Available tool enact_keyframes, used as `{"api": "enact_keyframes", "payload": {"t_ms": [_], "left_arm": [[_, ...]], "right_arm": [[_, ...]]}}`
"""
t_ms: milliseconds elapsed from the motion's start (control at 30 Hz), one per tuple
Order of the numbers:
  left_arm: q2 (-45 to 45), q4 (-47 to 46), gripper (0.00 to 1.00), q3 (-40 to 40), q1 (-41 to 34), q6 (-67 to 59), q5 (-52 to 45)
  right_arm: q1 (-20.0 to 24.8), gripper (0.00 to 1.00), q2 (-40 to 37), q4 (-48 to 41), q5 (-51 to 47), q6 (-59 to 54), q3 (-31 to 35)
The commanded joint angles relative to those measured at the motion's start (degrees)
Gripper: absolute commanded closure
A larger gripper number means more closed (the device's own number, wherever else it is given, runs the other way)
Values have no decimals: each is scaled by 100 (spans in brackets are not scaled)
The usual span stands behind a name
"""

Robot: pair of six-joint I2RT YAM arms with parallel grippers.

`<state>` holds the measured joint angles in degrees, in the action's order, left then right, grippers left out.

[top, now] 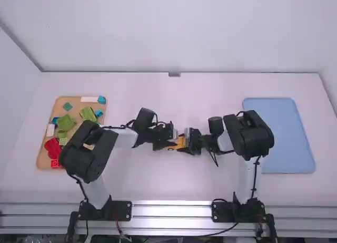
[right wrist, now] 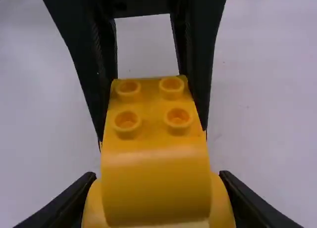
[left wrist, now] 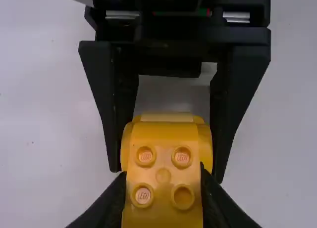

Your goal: Assemble lego blocks to make yellow taxi

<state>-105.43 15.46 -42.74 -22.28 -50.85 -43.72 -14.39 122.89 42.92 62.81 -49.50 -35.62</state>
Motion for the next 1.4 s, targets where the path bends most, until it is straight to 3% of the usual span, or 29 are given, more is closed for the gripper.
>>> {"api": "enact_keyframes", "payload": {"t_ms": [0, 133, 567, 667, 700, 733, 867, 933, 1100, 1200, 1267, 1367], "left_arm": [[-341, 72, 72, 151, -149, 48, 507], [-267, 179, 71, 151, -57, -20, 170], [-227, 446, 50, 151, 778, -621, -1460], [-149, 498, 39, 151, 1014, -621, -1915], [-114, 511, 30, 151, 1117, -654, -2103], [-66, 522, 1, 151, 1261, -721, -2319], [103, 498, 1, 151, 1661, -680, -2522], [146, 575, 1, 151, 1825, -450, -2378], [149, 1156, 1, 151, 2199, 1799, -870], [149, 1200, 1, 151, 2177, 2717, 254], [149, 1182, 1, 153, 2155, 3176, 1001], [149, 1182, 1, 155, 2177, 3259, 1281]], "right_arm": [[-173, 53, 98, 33, 20, -2, -37], [-173, 53, 98, 11, 17, 0, -44], [-173, 52, 98, 55, 17, -4, -37], [-170, 53, 98, 48, 17, 15, -46], [-160, 52, 98, 42, 15, 13, -57], [-136, 52, 98, 17, 17, 22, -90], [-85, 52, 76, 17, 79, 46, -210], [-33, 52, 22, 68, 52, 378, -280], [527, 53, -627, -85, -9, 1818, -459], [1082, 54, -1220, -409, -42, 2262, -435], [1729, 58, -1847, -1062, -522, 2267, -380], [2330, 58, -2428, -1773, -1189, 2267, -337]]}}
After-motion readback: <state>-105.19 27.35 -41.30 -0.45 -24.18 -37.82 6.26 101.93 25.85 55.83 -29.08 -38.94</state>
